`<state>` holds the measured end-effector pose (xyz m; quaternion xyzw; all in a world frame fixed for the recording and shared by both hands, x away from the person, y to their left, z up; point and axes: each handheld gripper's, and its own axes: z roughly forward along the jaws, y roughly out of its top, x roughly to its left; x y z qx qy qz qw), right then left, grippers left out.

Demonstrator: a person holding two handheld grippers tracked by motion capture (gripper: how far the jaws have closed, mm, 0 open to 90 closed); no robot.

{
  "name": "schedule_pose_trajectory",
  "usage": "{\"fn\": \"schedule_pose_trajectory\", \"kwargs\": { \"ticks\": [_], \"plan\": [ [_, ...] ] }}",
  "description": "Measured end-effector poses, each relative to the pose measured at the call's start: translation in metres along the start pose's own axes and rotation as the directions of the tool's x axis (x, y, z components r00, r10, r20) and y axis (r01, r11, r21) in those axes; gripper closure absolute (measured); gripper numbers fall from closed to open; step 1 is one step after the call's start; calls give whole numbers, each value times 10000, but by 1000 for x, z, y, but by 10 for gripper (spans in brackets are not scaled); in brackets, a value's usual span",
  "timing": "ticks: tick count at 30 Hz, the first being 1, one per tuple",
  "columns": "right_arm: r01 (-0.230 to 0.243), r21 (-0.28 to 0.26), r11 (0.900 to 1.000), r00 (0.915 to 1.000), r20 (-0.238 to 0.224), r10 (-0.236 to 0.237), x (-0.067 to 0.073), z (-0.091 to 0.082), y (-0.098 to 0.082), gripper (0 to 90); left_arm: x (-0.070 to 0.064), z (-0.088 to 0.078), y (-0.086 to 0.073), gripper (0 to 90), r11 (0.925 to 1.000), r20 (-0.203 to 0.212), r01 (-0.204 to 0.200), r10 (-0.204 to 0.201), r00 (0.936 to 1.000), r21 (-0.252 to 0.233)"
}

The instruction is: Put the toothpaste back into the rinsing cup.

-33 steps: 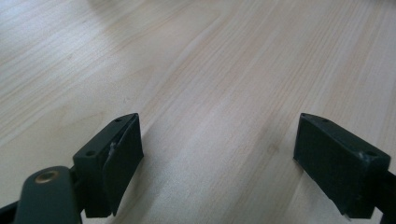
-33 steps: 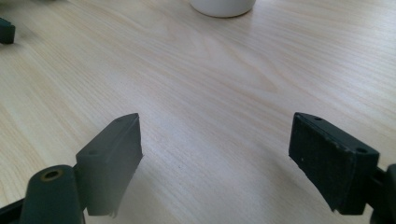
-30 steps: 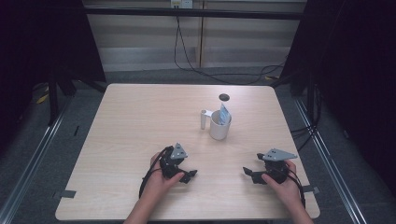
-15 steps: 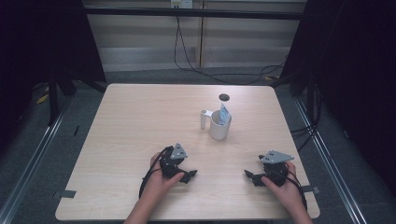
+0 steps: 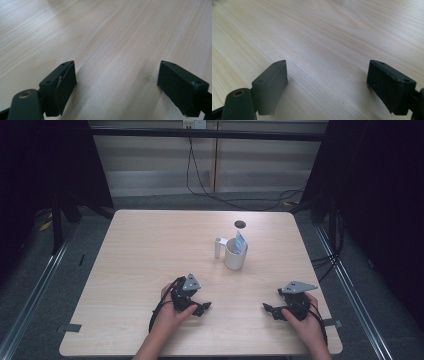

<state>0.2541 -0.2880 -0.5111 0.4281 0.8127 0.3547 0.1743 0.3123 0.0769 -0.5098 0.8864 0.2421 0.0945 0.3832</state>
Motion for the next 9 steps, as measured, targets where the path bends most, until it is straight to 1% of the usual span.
{"fn": "schedule_pose_trajectory", "kwargs": {
  "ticks": [9],
  "plan": [
    [4,-7,10000,10000,12,-4,0,0,0,166,0,0,0,152,10000,0,1,-1,10000,-1]
  ]
}}
